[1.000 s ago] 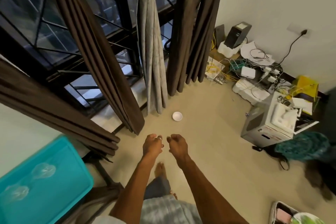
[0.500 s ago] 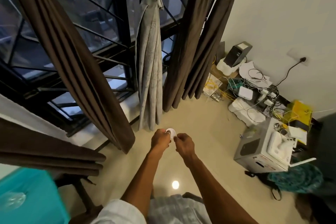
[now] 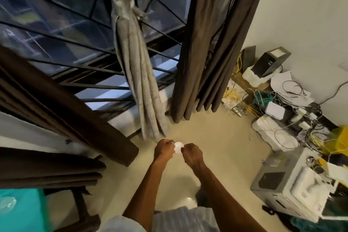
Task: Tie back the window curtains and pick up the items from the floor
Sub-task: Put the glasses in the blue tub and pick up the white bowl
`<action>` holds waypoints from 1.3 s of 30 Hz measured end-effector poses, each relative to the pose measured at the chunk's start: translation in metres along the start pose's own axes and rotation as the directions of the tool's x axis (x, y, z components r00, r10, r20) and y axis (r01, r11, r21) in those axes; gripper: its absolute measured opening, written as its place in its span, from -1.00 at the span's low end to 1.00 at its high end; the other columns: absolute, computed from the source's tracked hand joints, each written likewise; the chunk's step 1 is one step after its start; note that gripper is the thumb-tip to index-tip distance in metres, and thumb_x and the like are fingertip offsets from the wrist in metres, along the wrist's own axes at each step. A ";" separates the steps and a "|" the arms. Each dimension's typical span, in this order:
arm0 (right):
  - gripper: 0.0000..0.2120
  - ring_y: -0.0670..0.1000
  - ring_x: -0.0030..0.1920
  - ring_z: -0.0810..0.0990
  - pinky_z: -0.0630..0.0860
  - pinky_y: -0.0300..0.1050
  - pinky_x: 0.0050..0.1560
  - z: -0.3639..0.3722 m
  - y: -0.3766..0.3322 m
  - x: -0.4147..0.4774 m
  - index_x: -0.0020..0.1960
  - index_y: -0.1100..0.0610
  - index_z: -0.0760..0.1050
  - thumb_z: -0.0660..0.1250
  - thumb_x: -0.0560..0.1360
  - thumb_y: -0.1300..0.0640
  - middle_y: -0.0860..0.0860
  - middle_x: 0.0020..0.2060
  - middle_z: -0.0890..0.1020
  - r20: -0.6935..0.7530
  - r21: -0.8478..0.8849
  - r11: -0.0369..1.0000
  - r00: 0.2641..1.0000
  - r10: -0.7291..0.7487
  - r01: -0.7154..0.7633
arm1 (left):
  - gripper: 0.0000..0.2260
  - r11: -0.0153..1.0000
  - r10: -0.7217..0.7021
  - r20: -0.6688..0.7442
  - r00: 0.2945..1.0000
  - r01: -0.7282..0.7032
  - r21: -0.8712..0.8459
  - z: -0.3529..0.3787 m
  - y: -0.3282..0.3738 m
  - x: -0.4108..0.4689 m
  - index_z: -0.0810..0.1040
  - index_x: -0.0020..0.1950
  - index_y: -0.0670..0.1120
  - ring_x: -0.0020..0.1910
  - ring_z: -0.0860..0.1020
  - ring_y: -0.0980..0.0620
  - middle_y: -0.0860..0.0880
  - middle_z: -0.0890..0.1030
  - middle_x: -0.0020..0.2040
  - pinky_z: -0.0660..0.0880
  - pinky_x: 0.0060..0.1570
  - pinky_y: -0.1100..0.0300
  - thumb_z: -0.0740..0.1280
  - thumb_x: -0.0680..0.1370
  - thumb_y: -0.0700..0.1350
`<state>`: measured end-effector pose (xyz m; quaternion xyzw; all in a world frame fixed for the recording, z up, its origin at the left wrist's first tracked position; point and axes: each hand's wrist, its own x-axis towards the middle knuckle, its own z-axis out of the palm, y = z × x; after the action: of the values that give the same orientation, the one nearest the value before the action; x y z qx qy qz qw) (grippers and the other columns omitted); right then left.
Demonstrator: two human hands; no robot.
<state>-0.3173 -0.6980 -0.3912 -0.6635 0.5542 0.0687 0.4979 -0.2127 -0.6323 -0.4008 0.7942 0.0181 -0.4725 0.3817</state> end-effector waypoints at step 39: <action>-0.62 0.12 0.32 0.53 0.46 -0.08 0.27 0.083 0.197 0.402 0.40 0.19 0.43 0.27 0.61 0.10 0.11 0.34 0.56 0.353 -0.399 0.900 0.935 -0.026 0.175 | -0.69 0.970 -0.165 -0.094 0.982 0.179 0.166 0.175 -0.172 0.351 0.54 0.28 -0.03 0.12 0.63 -0.11 -0.07 0.66 0.15 0.57 0.16 -0.03 0.25 0.58 0.03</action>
<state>-0.2859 -0.8833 -0.8057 -0.7620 0.3964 0.2743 0.4324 -0.2140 -0.7361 -0.8162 0.8379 0.0607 -0.4717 0.2677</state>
